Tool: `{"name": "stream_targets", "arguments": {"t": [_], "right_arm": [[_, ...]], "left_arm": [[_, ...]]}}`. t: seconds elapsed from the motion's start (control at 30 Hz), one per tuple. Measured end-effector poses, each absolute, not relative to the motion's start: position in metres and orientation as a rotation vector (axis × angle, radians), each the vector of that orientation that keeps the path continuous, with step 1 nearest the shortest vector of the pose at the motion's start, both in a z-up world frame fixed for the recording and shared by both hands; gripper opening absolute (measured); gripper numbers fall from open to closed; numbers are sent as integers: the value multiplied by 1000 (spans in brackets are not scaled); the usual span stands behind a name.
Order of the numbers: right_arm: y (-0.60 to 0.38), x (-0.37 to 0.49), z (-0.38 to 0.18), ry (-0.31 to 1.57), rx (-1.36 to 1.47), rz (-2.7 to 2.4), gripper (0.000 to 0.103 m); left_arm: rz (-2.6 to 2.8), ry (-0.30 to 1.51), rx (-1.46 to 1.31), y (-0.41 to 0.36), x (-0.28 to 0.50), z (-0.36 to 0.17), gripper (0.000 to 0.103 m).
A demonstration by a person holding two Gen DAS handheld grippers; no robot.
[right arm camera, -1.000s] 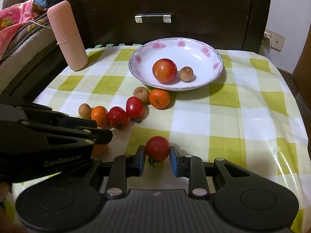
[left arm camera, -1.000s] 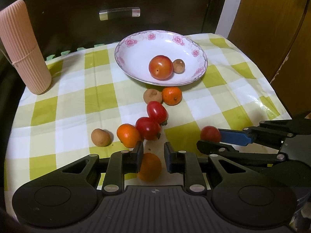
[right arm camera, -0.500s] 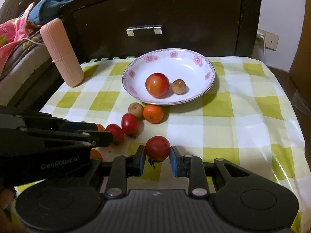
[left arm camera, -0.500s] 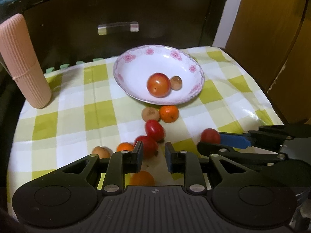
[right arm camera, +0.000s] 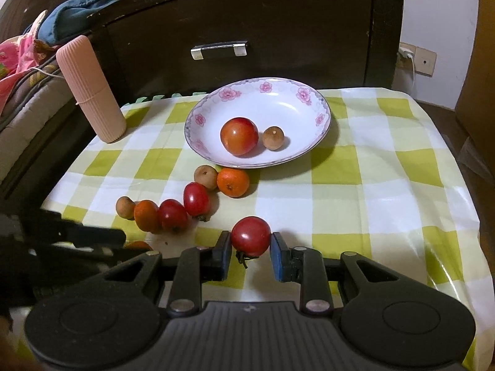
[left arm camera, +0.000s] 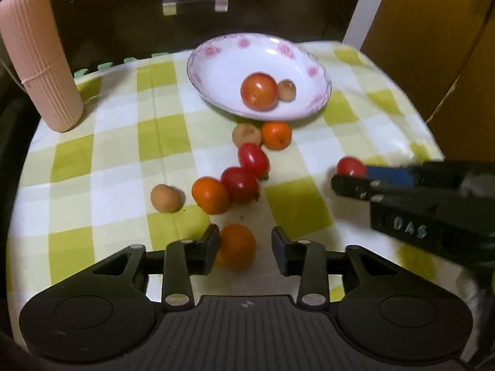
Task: Organize fruits
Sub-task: 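Lift the orange with the left tool while the right tool holds the cherry tomato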
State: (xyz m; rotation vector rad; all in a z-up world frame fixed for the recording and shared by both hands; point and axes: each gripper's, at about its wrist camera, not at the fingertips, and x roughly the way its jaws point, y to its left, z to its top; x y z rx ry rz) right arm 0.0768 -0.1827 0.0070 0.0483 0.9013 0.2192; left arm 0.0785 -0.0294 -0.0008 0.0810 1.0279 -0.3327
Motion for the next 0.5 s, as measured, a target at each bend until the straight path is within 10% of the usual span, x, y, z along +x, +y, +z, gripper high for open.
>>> {"name": "stream_targets", "arguments": {"t": [0.5], "right_arm": [[-182, 77, 7, 900, 51, 223, 26]], "left_arm": [[-295, 1034, 113, -29, 83, -12, 37]]}}
